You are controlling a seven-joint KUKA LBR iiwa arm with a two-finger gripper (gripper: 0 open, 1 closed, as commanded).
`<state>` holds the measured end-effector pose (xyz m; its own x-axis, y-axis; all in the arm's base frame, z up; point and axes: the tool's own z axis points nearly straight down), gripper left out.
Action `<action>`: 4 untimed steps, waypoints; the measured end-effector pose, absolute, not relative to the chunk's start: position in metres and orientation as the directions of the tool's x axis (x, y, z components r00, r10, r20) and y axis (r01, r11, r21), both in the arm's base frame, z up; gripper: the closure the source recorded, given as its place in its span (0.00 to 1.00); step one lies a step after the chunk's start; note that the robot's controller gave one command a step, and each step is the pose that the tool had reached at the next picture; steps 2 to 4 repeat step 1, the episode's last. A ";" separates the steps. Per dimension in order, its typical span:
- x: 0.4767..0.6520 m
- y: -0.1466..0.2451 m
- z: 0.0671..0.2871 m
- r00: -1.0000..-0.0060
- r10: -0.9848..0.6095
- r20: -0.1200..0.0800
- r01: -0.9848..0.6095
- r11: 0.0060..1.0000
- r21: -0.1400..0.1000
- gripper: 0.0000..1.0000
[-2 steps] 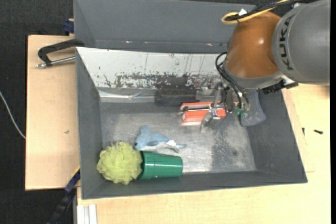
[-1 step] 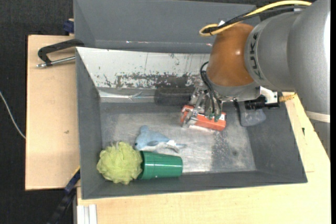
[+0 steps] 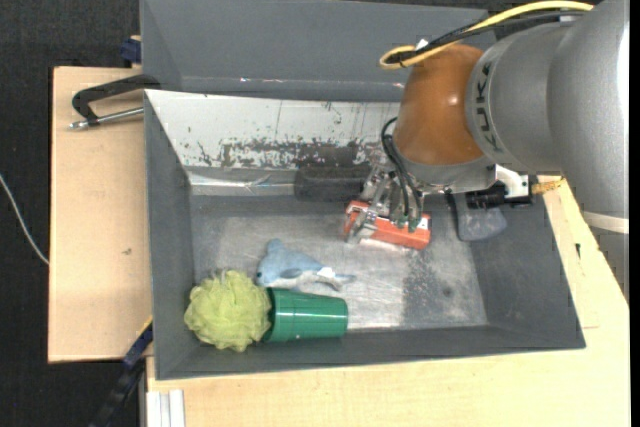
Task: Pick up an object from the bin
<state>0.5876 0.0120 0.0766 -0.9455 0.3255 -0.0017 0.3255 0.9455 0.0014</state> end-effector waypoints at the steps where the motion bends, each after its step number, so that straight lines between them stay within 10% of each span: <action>1: 0.562 0.003 0.205 -0.965 0.261 -0.003 0.261 0.965 0.001 1.00; 4: 0.562 0.003 0.205 -0.965 0.261 -0.003 0.261 0.965 0.001 1.00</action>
Offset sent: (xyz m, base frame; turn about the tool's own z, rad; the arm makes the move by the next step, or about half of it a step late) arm 0.0000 0.0000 0.0000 0.0000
